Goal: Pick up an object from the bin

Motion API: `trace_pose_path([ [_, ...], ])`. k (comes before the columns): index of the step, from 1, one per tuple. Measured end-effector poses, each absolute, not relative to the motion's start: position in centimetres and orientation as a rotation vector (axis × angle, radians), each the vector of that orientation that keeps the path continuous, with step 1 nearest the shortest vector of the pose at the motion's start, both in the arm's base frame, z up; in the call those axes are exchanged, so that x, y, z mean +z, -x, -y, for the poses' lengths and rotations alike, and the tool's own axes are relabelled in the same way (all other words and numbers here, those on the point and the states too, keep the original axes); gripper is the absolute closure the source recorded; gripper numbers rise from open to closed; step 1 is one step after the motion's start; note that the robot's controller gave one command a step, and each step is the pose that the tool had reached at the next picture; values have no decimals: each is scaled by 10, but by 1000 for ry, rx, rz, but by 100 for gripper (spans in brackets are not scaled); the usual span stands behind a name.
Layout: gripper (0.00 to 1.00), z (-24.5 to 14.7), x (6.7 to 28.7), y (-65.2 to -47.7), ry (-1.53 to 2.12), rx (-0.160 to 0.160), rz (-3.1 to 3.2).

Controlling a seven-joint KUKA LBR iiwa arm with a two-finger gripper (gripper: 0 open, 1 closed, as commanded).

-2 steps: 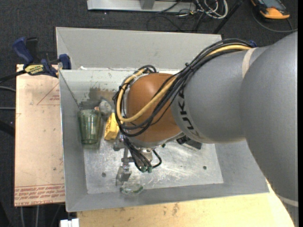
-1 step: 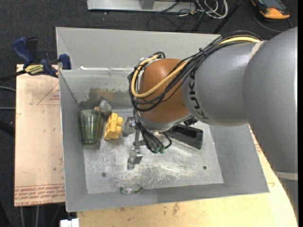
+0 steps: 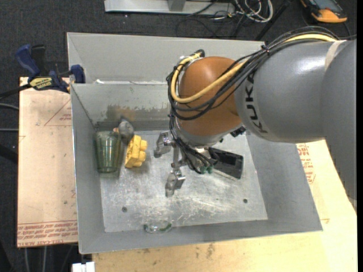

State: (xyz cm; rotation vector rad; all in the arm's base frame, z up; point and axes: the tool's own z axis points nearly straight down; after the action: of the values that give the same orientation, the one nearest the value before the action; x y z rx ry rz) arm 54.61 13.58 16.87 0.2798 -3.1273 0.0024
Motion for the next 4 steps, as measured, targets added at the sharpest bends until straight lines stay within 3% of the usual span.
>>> trace_pose_path([
  [1, 0, -159, 157, -598, -453, -3, 3121],
  [2, 0, -157, 127, -628, -282, -9, 3147],
  [3, 0, -160, 105, -626, -92, -3, 3143],
  [4, 100, -191, 82, -648, -1248, 9, 2890],
])
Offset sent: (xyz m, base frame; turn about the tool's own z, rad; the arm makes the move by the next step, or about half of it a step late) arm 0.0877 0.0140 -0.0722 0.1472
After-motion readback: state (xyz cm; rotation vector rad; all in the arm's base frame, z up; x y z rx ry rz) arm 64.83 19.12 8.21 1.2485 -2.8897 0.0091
